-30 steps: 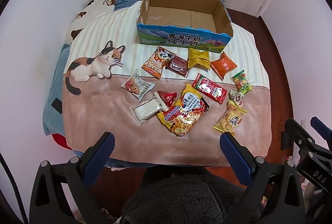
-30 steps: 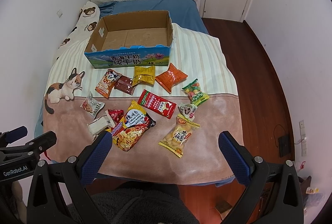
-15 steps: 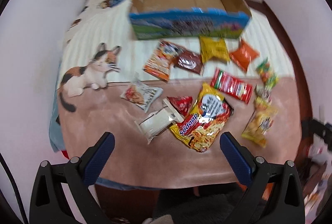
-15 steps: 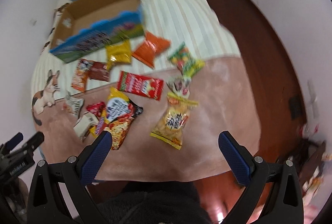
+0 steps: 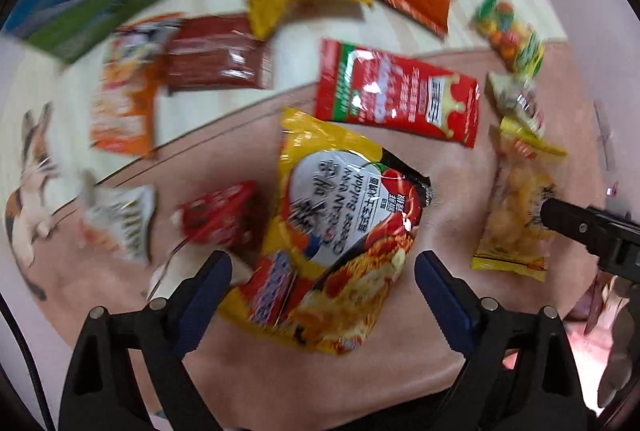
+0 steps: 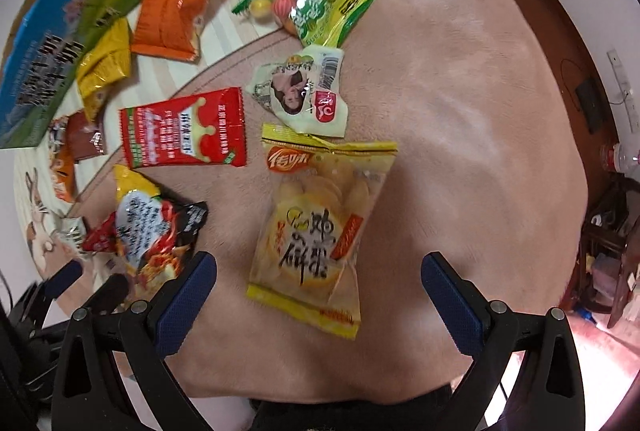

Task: Organize snacks
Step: 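Grasp the Cheese Buldak bag with left tool while right tool grasps the egg-biscuit bag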

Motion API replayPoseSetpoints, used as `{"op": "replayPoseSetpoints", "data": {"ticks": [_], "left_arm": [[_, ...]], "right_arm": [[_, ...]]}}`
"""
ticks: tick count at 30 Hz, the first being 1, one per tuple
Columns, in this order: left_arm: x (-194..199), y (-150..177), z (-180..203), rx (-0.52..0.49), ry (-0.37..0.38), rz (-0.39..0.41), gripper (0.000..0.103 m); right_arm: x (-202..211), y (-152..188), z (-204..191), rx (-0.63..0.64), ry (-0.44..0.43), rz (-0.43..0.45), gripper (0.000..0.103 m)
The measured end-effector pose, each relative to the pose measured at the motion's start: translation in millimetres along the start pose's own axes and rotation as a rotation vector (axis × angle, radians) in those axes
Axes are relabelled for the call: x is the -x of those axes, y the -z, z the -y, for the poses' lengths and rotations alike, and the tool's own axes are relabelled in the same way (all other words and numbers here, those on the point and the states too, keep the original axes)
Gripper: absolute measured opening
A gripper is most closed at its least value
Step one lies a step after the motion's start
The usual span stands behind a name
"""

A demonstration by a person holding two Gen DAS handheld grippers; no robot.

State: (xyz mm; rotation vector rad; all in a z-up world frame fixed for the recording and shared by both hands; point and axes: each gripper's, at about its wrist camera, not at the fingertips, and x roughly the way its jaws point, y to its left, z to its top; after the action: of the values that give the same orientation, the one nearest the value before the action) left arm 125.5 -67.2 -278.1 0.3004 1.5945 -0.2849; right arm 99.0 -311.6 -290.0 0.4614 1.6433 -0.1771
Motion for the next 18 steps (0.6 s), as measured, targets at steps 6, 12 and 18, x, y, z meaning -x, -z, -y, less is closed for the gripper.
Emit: {"op": "replayPoseSetpoints", "data": {"ticks": [6, 12, 18], "left_arm": [[-40, -16, 26, -0.156, -0.019, -0.107, 0.094], [-45, -29, 14, -0.003, -0.004, -0.099, 0.082], [-41, -33, -46, 0.436, 0.148, -0.121, 0.079]], "right_arm": [[-29, -17, 0, -0.022, -0.003, -0.046, 0.103], [-50, -31, -4, -0.011, 0.015, -0.056, 0.095], [-68, -38, -15, 0.096, 0.024, -0.040, 0.066]]}}
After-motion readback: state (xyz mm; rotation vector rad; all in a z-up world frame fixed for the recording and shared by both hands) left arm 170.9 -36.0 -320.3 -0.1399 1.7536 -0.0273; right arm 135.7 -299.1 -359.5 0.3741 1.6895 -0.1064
